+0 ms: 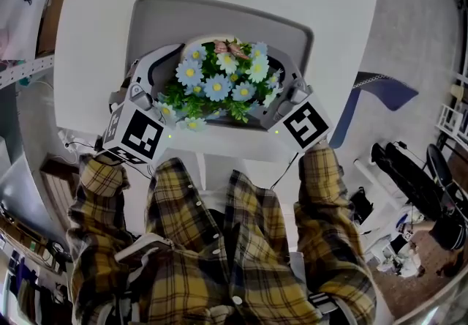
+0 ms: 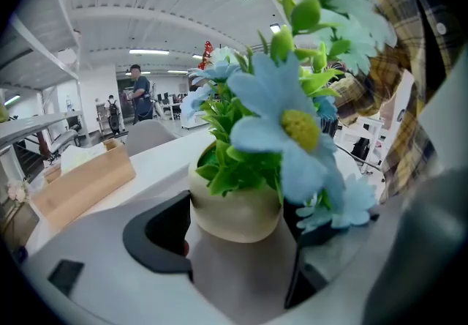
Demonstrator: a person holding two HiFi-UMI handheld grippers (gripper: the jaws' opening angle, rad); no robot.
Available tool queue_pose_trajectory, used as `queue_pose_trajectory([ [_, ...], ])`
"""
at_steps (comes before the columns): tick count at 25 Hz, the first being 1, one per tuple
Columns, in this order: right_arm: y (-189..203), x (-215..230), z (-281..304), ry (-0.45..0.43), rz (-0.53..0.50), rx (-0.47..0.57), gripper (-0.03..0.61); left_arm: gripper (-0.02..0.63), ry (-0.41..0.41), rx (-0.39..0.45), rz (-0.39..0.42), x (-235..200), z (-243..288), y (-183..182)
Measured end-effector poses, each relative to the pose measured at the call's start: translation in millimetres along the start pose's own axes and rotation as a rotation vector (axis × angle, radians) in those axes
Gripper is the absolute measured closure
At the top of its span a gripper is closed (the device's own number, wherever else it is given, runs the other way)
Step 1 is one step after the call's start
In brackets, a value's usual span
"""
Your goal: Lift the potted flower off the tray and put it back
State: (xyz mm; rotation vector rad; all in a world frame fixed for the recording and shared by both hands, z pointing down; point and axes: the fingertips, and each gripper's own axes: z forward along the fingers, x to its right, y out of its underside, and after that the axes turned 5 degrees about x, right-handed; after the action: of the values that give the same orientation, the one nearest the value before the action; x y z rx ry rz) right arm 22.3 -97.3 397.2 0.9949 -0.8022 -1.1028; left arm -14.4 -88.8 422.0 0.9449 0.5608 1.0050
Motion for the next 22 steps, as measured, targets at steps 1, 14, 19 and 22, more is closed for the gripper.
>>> queue_pose_trajectory([
  [1,-2,0,0,0.002,0.003,0.004,0.209,0.216,0.001,0.004,-0.005,-1,-1,-1],
  [14,-23,-3,7,0.058,0.042,0.059,0.210,0.216,0.025,0.046,-0.020,-9,-16,-9],
  [19,16,1,19,0.082,0.088,0.066,0.209,0.216,0.062,0.056,-0.054,-9,9,24],
  [22,73,24,21,0.107,0.132,0.061,0.209,0.216,0.102,0.069,-0.102,-9,62,57],
])
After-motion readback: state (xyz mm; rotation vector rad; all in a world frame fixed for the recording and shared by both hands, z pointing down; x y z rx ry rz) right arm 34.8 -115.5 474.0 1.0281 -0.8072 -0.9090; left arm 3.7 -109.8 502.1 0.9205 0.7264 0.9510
